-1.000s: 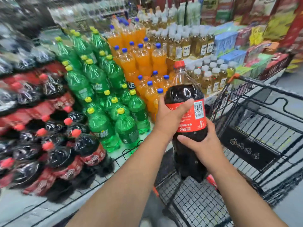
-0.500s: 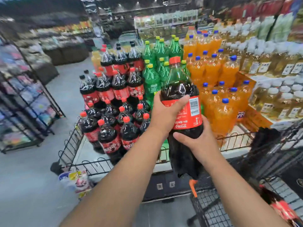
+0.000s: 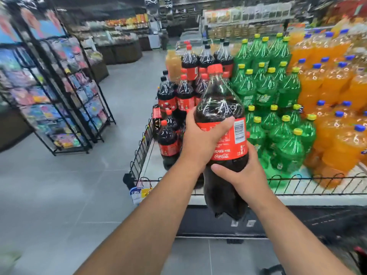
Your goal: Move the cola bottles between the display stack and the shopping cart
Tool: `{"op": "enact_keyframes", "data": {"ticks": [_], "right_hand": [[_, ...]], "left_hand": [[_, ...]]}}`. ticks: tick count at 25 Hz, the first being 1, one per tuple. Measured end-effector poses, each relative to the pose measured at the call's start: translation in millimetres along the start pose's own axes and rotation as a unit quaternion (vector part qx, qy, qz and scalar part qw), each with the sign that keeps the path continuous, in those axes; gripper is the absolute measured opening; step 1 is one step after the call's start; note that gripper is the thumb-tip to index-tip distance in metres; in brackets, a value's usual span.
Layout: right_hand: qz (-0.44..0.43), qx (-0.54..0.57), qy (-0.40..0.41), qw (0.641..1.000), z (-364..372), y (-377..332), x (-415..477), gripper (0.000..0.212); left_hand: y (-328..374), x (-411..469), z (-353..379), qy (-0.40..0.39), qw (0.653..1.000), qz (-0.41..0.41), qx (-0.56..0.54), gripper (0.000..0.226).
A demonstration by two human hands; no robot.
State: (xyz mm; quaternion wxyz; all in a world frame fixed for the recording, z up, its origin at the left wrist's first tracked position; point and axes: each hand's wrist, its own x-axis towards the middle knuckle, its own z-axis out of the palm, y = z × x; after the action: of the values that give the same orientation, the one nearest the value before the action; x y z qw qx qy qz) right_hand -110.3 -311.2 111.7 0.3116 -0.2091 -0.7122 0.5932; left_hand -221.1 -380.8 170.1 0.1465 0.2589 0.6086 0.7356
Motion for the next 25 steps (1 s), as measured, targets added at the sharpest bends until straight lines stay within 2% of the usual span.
{"op": "enact_keyframes", "data": {"ticks": [6,9,11,16,22,25], "right_hand": [[0.002,0.008,-0.035,0.999,90.4,6.2,-3.7,0.104],[0.011,-0.002,-0.055,0.998,119.4,9.9,-4.0,0.111],[0.019,-0.005,-0.069,0.997,135.2,14.7,-0.7,0.105],[0.037,-0.002,-0.099,0.994,158.5,36.3,22.1,0.109],[0.055,0.018,-0.146,0.988,183.5,70.5,73.7,0.108],[0.055,0.021,-0.162,0.985,191.6,88.3,98.4,0.106]], "left_hand": [[-5.3,5.3,-98.6,0.001,1.000,0.001,0.022,0.099],[-9.1,6.9,-131.2,-0.005,1.000,-0.002,0.021,0.095],[-13.0,11.8,-150.5,-0.009,0.999,-0.011,0.029,0.094],[-29.1,32.3,-179.2,-0.003,0.997,-0.030,0.074,0.090],[-55.0,78.0,-199.6,0.030,0.990,-0.062,0.122,0.109],[-66.5,98.3,-205.9,0.019,0.986,-0.078,0.143,0.108]]}}
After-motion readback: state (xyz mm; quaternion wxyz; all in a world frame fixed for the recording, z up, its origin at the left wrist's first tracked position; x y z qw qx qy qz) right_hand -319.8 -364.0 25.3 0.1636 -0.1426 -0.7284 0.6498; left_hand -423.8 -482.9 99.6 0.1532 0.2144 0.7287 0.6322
